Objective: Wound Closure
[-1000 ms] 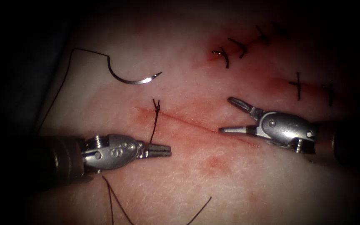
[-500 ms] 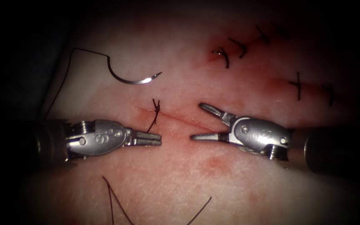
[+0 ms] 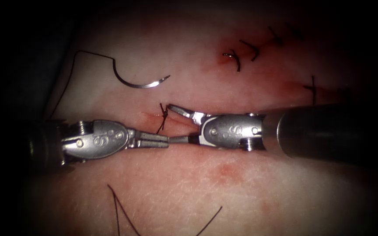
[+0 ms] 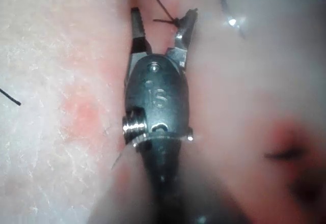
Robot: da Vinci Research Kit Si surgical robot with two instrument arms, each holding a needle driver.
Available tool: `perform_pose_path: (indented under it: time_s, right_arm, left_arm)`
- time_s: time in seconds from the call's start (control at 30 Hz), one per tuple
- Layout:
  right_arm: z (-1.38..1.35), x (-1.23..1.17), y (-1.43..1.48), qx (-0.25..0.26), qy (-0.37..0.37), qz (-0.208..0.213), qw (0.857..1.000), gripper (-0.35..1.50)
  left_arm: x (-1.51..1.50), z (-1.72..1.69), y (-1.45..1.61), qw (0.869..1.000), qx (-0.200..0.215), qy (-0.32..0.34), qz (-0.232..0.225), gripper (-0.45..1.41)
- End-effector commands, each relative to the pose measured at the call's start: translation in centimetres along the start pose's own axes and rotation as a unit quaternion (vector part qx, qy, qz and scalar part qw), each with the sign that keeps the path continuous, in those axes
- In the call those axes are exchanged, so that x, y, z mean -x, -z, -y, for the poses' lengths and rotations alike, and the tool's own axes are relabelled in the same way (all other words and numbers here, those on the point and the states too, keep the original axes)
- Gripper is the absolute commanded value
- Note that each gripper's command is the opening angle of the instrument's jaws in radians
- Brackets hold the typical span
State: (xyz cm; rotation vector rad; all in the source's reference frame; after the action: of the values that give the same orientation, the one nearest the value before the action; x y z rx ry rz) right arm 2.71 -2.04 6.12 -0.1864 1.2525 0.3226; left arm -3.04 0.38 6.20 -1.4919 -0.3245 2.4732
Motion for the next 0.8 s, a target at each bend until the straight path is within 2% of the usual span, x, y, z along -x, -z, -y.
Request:
perform_pose_path:
  time_s: [0.03, 0.5, 0.8]
  right_arm:
    - [0.05, 0.04, -0.11, -0.001, 0.000, -0.003, 1.000, 1.20]
    - [0.11, 0.01, -0.43, -0.005, 0.013, -0.021, 1.000, 1.16]
    - [0.14, 0.03, -0.52, -0.008, 0.016, -0.023, 1.000, 1.15]
  left_arm:
    - [0.04, 0.00, -0.08, 1.000, 0.001, 0.000, 0.000, -0.45]
    - [0.00, -0.09, -0.15, 1.000, 0.000, -0.004, -0.003, -0.45]
    - [-0.04, -0.15, -0.16, 1.000, 0.001, -0.006, -0.007, -0.45]
